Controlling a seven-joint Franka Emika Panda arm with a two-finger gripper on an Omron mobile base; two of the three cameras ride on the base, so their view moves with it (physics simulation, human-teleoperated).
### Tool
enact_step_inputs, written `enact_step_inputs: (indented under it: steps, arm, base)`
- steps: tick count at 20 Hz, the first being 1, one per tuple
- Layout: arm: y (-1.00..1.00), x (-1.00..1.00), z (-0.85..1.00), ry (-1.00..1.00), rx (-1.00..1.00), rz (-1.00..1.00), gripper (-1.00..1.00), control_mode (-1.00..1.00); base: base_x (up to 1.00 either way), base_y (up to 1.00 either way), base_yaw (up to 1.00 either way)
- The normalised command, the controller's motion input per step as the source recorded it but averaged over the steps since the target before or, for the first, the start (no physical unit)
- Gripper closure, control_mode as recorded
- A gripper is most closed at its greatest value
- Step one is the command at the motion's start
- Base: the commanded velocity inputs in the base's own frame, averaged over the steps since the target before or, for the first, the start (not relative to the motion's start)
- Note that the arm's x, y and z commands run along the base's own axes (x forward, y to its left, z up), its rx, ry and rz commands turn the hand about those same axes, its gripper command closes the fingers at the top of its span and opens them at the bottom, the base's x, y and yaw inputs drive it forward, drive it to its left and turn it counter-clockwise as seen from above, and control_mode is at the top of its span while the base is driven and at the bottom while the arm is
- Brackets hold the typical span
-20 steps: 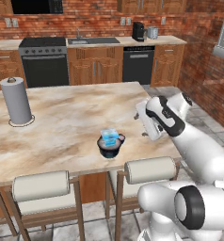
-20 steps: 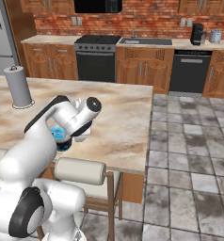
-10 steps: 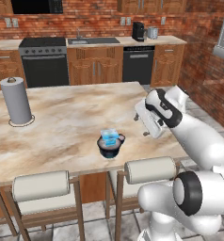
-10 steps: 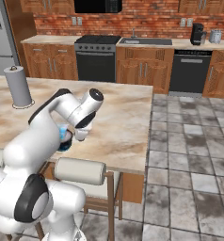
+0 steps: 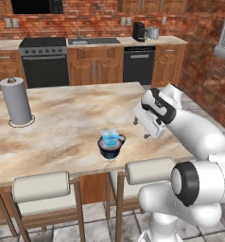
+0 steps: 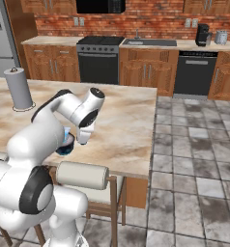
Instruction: Stack the yogurt containers by placing the smaller containers on top of the larger containers.
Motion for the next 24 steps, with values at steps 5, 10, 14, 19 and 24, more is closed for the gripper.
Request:
enact_step_inputs:
  steps: [5,10,14,19,24]
  arm:
    - [0.02,0.0,-0.22,0.01,-0.07,0.0,-1.0,-1.0]
    - [0.0,0.0,-0.12,-0.06,-0.07,0.0,-1.0,-1.0]
    - [0.0,0.0,-0.06,-0.09,-0.07,-0.01,-1.0,-1.0]
    - [0.0,0.0,-0.02,-0.09,-0.07,-0.01,-1.0,-1.0]
    - [0.0,0.0,-0.06,-0.04,-0.07,-0.01,-1.0,-1.0]
  base:
    - [0.0,0.0,0.0]
    - [0.0,0.0,0.0]
    - [0.0,0.0,0.0]
    - [0.0,0.0,0.0]
    - [0.0,0.0,0.0]
